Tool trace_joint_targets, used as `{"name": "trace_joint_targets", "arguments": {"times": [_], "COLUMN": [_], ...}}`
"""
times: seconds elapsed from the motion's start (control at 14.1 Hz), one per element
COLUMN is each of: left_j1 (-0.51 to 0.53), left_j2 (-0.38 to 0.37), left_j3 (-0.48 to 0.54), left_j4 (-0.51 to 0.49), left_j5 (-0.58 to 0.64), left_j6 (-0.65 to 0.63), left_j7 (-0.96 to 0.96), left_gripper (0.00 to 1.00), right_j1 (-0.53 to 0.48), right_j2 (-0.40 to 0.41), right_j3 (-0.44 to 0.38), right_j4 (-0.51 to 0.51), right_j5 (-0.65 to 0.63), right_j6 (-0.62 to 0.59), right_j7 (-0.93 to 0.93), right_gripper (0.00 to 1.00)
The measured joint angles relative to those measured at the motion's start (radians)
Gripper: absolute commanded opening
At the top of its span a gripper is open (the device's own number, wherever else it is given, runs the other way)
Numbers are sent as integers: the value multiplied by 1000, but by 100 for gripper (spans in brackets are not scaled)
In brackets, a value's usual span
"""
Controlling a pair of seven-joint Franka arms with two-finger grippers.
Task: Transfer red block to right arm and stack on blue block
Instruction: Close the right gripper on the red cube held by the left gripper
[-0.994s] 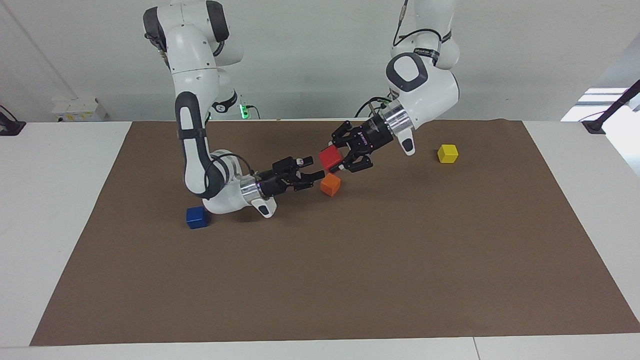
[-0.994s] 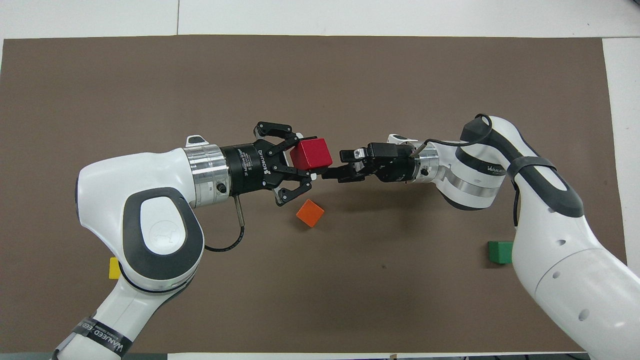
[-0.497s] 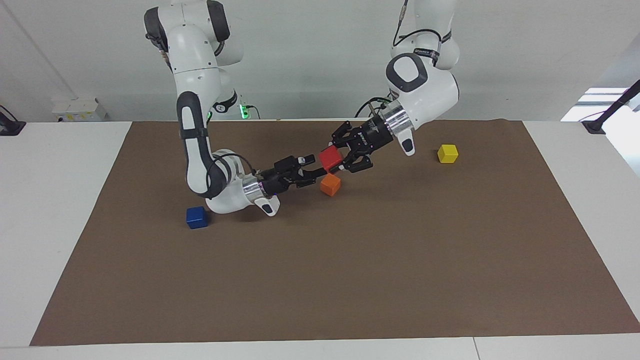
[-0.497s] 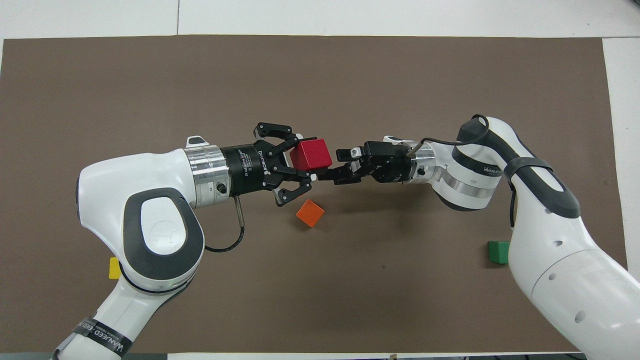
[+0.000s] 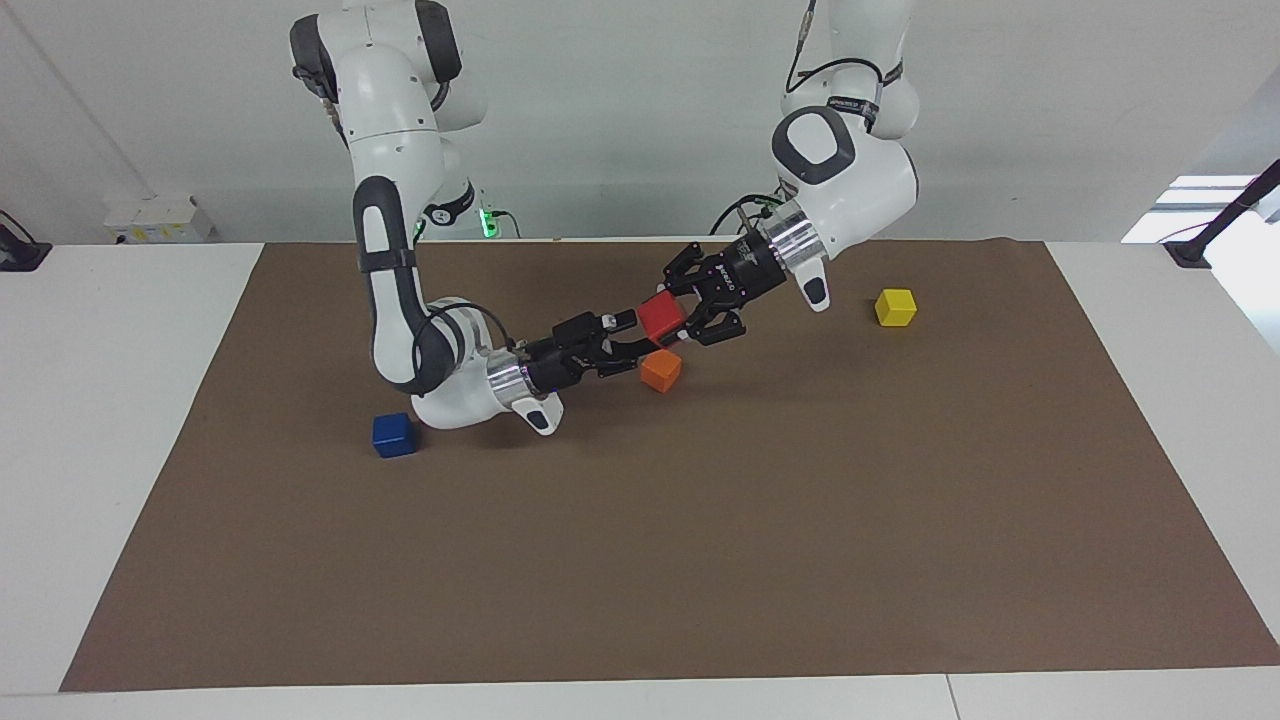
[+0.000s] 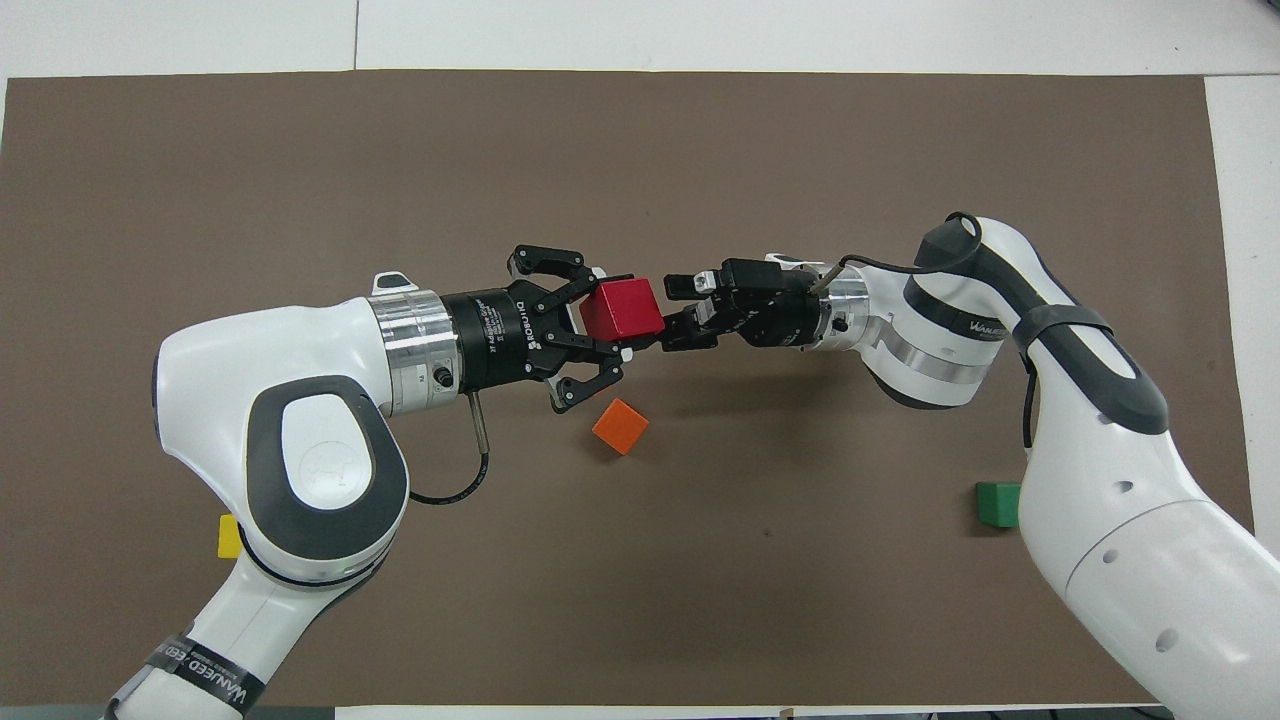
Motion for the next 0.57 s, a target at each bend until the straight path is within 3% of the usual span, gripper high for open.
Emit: {"name": "trace_joint_targets", "arguments": {"times": [0.57], "left_j1": [0], "left_j2": [0], "left_j3": [0], "left_j4": [-2], "left_j5": [0], "left_j6": [0], "left_j7": [0], "left_gripper": [0], "right_j1": [23], "right_j2": [0], "right_j3": [26], "right_j4": [26], "right_j5": [36], "right_j6": [71], "right_j7": [7], "right_gripper": [100]}}
